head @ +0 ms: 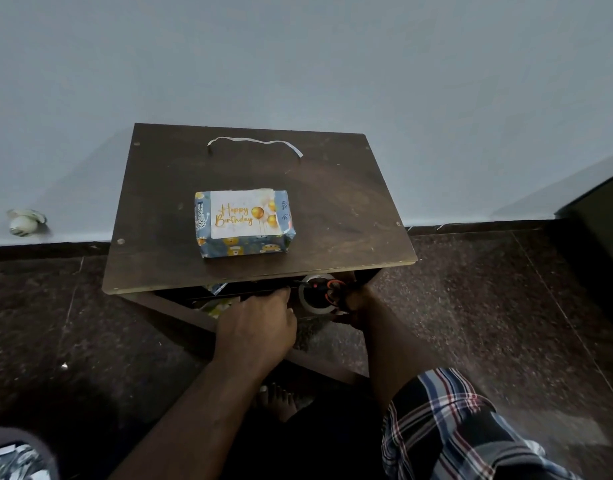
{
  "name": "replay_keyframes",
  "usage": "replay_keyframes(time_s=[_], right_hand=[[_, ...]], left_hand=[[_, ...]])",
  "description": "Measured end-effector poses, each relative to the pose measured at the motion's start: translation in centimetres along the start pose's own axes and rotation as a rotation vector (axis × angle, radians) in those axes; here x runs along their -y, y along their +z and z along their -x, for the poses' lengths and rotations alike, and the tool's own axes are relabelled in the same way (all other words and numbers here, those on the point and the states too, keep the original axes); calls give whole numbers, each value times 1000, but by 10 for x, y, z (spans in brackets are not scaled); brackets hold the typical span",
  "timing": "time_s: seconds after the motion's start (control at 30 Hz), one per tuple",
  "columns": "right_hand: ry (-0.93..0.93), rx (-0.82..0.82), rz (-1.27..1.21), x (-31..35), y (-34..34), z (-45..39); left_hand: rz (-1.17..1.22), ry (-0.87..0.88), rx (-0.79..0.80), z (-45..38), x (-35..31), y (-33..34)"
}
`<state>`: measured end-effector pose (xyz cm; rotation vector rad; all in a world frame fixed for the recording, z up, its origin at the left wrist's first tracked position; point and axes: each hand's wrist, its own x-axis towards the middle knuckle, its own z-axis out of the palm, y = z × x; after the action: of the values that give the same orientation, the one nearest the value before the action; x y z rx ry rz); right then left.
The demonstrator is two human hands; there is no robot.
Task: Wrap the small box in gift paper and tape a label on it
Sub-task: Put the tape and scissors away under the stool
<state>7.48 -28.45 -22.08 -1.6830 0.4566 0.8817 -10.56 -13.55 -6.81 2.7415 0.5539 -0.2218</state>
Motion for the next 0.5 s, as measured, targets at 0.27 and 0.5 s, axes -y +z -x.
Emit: replay_keyframes(time_s=[0.27,0.5], right_hand=[[-117,-56,-98,1,6,-6],[-151,-86,-38,0,7,-7]], left_hand=[[14,-26,7,-1,1,4],[30,-32,11,-2,1,4]])
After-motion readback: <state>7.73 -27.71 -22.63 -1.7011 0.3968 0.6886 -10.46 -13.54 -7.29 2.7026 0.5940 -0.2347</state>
